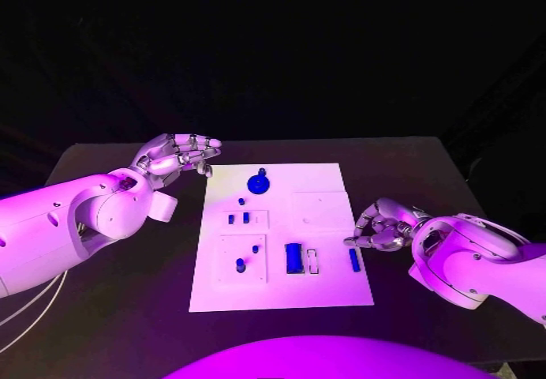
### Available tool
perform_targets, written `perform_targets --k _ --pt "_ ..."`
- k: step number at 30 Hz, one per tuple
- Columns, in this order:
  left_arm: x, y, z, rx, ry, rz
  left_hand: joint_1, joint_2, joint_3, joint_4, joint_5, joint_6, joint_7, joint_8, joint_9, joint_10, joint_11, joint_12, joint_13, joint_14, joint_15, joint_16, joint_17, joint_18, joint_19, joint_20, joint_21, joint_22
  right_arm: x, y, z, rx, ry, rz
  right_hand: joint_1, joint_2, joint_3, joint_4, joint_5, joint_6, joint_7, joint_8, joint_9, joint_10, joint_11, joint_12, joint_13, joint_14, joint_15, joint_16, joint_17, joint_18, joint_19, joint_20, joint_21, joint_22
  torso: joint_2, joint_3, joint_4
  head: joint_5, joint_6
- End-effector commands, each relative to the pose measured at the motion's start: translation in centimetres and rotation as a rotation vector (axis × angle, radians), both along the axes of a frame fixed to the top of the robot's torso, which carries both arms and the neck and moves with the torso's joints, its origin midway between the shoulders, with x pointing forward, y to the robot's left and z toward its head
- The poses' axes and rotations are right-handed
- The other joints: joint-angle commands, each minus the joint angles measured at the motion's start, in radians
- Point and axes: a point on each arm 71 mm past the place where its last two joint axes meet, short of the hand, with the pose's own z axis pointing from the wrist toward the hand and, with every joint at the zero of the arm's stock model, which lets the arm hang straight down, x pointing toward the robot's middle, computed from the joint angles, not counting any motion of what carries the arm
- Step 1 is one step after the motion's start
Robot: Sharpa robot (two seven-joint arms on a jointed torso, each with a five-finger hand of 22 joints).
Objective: Assemble the parts on the task board
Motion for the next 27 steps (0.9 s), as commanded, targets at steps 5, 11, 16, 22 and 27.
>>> perform_targets --k 5,11,16,22,27 --pt "-0.1 -0.2 0.0 -0.015 0.001 -0.013 -0.002 0.004 0.002 0.005 0.003 -0.008 0.000 0.007 -0.001 -0.006 0.000 0.000 -0.002 -0.004 0.002 -0.002 -0.001 0.015 -0.003 0.004 0.000 -0.001 -0.7 -1.2 -0.6 -0.061 -0.019 0.021 0.007 -0.003 -0.003 0.001 -0.008 -0.001 -0.001 -0.005 -0.001 0.074 0.007 -0.002 0.227 0.101 0.003 0.001 0.238 -0.014 0.105 0.006 0.005 0.263 -0.001 0.0015 -0.0025 -0.012 0.002" --pt "-0.2 -0.1 -0.1 -0.014 0.003 -0.012 -0.002 0.004 0.002 0.005 0.003 -0.008 0.000 0.007 -0.001 -0.006 0.000 0.000 -0.002 -0.004 0.002 -0.002 -0.001 0.015 -0.003 0.004 0.000 -0.001 -1.5 -1.5 -1.8 -0.084 0.029 0.015 0.006 -0.008 -0.007 0.002 -0.015 0.008 -0.003 -0.001 0.000 0.074 0.006 -0.002 0.227 0.101 0.003 0.002 0.240 -0.014 0.105 0.007 0.005 0.263 0.001 0.0020 0.0017 -0.013 0.001" --pt "-0.2 0.0 -0.1 -0.012 0.003 -0.008 -0.002 0.004 0.002 0.005 0.003 -0.008 0.000 0.007 -0.001 -0.006 0.000 0.000 -0.002 -0.004 0.002 -0.002 -0.001 0.015 -0.003 0.004 0.000 -0.001 -1.7 -1.2 -2.4 -0.091 0.046 0.023 0.003 -0.011 -0.010 0.003 -0.020 0.013 -0.004 0.001 0.001 0.074 0.006 -0.002 0.228 0.101 0.002 0.002 0.240 -0.014 0.105 0.007 0.005 0.263 0.001 0.0006 0.0009 -0.011 0.000" --pt "-0.2 0.1 -0.1 -0.012 0.004 -0.008 -0.002 0.004 0.002 0.005 0.003 -0.008 0.000 0.007 -0.001 -0.006 0.000 0.000 -0.002 -0.004 0.002 -0.002 -0.001 0.015 -0.003 0.004 0.000 -0.001 -1.7 -0.6 -2.9 -0.100 0.050 0.035 0.002 -0.011 -0.010 0.003 -0.021 0.017 -0.005 0.004 0.002 0.074 0.005 -0.002 0.228 0.102 0.002 0.002 0.241 -0.014 0.105 0.006 0.005 0.263 0.001 0.0008 0.0017 -0.011 -0.001" --pt "-0.2 0.1 -0.1 -0.011 0.004 -0.008 -0.002 0.004 0.002 0.005 0.003 -0.008 0.000 0.007 -0.001 -0.006 0.000 0.000 -0.002 -0.004 0.002 -0.002 -0.001 0.015 -0.003 0.004 0.000 -0.001 -1.6 0.0 -3.3 -0.108 0.060 0.051 0.013 -0.003 -0.004 0.001 -0.021 0.023 -0.009 0.007 0.003 0.075 0.001 -0.001 0.228 0.102 -0.001 0.002 0.241 -0.014 0.105 0.005 0.005 0.263 0.001 0.0008 0.0011 -0.011 -0.003"
